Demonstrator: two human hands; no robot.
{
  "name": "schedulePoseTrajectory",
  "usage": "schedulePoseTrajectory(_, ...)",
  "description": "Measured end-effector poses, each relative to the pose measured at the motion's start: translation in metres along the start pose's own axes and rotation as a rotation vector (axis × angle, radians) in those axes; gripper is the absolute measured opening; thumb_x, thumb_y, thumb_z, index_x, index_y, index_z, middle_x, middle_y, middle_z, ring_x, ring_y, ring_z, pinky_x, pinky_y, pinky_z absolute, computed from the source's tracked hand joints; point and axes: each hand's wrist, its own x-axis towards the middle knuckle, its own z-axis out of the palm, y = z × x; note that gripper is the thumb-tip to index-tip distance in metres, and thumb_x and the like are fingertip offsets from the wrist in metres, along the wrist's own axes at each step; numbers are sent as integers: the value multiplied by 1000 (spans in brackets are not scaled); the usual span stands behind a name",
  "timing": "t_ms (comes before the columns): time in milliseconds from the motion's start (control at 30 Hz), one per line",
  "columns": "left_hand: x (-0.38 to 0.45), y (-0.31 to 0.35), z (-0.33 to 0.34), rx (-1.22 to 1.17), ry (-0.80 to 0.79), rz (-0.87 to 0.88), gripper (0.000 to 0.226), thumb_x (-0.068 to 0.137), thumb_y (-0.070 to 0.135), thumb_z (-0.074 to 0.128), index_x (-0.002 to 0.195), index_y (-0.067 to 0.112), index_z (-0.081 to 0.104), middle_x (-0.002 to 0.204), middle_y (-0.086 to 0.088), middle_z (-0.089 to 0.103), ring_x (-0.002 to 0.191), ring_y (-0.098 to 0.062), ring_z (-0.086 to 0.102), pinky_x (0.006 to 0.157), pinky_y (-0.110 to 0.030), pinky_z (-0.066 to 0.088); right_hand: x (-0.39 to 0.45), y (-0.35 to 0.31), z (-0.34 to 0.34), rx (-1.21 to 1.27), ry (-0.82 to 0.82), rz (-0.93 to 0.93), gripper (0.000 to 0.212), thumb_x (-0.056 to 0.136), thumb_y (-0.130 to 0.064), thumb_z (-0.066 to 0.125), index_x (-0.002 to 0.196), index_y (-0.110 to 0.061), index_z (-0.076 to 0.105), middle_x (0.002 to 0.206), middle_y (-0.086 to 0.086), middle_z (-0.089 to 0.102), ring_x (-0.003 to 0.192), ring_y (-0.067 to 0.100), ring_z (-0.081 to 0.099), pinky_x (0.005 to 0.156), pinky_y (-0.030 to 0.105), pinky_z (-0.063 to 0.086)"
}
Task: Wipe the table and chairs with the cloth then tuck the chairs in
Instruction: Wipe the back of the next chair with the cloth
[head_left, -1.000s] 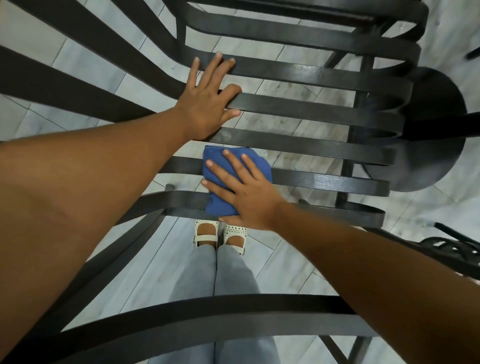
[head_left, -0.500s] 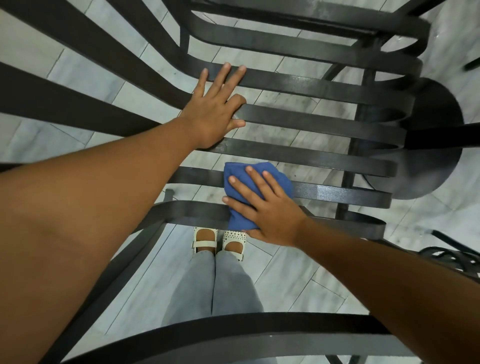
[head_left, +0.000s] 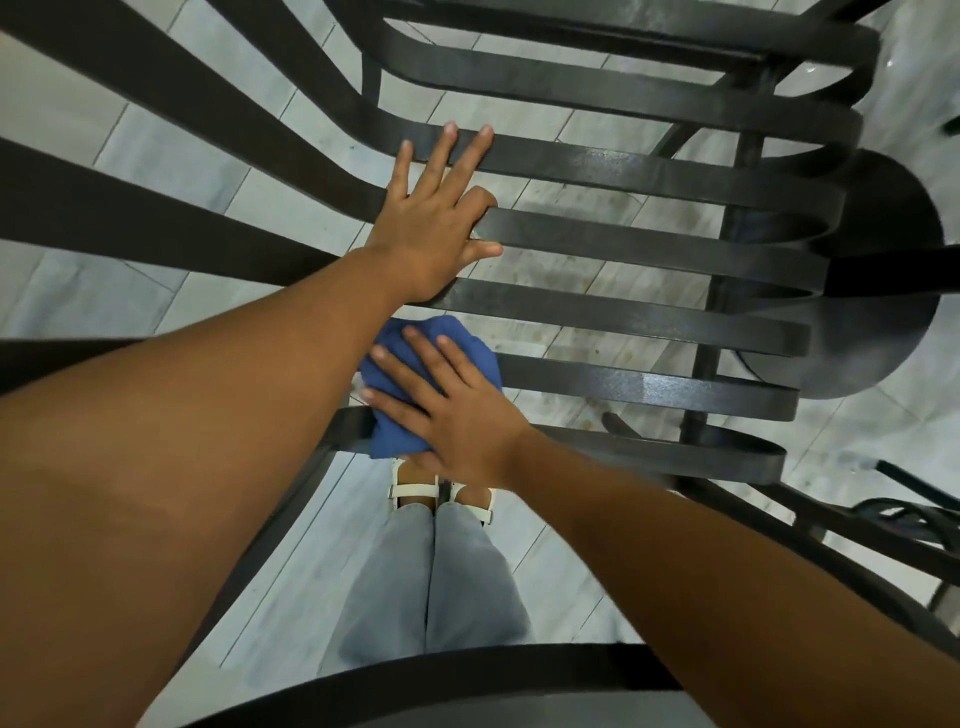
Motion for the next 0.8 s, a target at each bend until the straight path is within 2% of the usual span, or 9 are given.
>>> schedulePoseTrajectory(167, 1, 0, -1, 3, -38, -11, 45, 95, 51, 36, 125, 19, 46, 157, -5, -14, 143, -30, -15, 111, -55, -8, -38, 21, 1, -72, -89, -2, 82, 82, -57, 59, 148, -22, 25, 156, 14, 19, 142, 43, 11, 116, 52, 4)
schedulePoseTrajectory(300, 1, 0, -1, -17, -36, -15, 45, 95, 50, 36, 126, 19, 46, 157, -5, -15, 142, -30, -16, 111, -54, -8, -10, -1, -5, -91, -113, 51, 84, 76, -54, 66, 146, -22, 33, 153, 14, 26, 140, 42, 20, 114, 50, -4)
schedulePoseTrajectory(400, 0, 0, -3, -33, -52, 0, 46, 95, 50, 36, 127, 19, 44, 157, -5, -16, 142, -30, -17, 111, -55, -9, 12, -15, -12, -116, -182, 59, 80, 78, -61, 60, 145, -27, 34, 153, 9, 28, 140, 38, 24, 114, 49, -5)
schedulePoseTrajectory(533, -1, -2, -9, -75, -85, 40, 47, 96, 48, 35, 134, 21, 40, 156, -5, -18, 142, -29, -20, 110, -53, -11, -6, 4, -16, 17, -187, -19, 73, 81, -50, 64, 144, -26, 36, 154, 8, 26, 142, 37, 18, 115, 46, -4)
schedulePoseTrajectory(600, -4, -3, -11, -63, -114, 46, 48, 98, 45, 33, 140, 23, 33, 156, -5, -19, 141, -30, -20, 110, -53, -11, -37, 20, -21, -45, -234, 8, 75, 82, -46, 65, 146, -27, 32, 156, 7, 21, 143, 39, 13, 116, 50, -2)
schedulePoseTrajectory(700, -19, 5, -16, -38, -197, -71, 55, 101, 40, 24, 150, 23, 6, 154, -5, -25, 140, -32, -22, 109, -55, -12, -83, 42, -32, -101, -329, 79, 87, 73, -44, 75, 146, -29, 29, 156, 9, 21, 140, 43, 18, 113, 56, 6)
schedulePoseTrajectory(800, -42, 28, -22, -30, -292, -161, 61, 102, 37, 24, 148, 25, -14, 153, -6, -27, 140, -31, -23, 109, -57, -12, -102, 42, -52, -45, -405, 174, 93, 61, -28, 86, 142, -25, 40, 152, 12, 31, 134, 46, 31, 105, 55, 16)
